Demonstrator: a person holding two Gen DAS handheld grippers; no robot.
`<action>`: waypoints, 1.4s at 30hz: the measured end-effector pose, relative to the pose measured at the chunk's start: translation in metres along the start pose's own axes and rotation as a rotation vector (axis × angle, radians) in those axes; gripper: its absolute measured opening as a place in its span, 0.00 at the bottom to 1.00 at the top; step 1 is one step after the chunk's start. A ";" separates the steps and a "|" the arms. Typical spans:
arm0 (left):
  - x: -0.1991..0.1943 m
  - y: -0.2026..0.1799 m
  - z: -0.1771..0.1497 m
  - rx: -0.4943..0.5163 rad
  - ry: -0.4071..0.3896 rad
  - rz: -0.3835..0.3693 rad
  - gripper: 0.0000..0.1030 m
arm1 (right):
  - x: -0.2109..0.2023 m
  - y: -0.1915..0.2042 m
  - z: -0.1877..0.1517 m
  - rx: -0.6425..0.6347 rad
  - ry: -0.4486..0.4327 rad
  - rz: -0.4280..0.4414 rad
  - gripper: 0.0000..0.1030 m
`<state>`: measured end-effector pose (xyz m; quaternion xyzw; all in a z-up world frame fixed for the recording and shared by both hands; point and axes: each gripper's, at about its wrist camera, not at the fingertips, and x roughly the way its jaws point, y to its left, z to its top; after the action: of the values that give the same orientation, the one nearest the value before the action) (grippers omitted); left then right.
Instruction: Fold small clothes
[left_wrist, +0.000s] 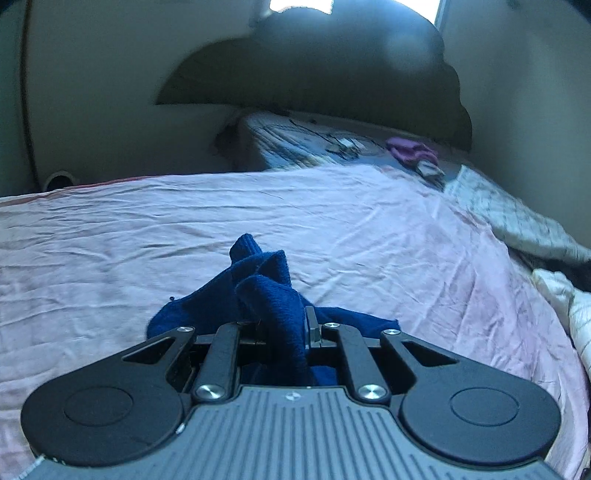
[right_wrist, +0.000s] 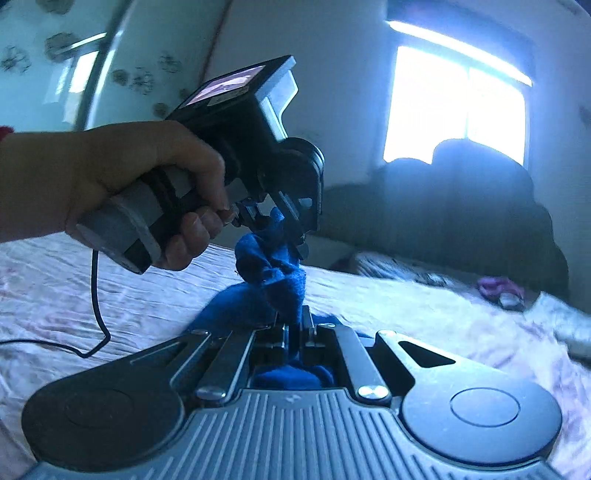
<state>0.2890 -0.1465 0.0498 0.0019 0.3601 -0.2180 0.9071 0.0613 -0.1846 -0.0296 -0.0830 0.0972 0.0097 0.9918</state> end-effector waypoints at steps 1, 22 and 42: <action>0.005 -0.004 0.000 0.006 0.007 -0.001 0.13 | 0.001 -0.005 -0.002 0.017 0.009 -0.011 0.05; 0.089 -0.077 -0.022 0.118 0.114 0.000 0.14 | 0.009 -0.086 -0.043 0.333 0.154 -0.055 0.05; 0.065 -0.066 -0.037 0.174 0.031 0.111 0.92 | 0.019 -0.119 -0.069 0.580 0.253 -0.021 0.21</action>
<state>0.2804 -0.2263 -0.0094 0.1042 0.3533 -0.1978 0.9084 0.0713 -0.3132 -0.0806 0.2017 0.2178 -0.0388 0.9541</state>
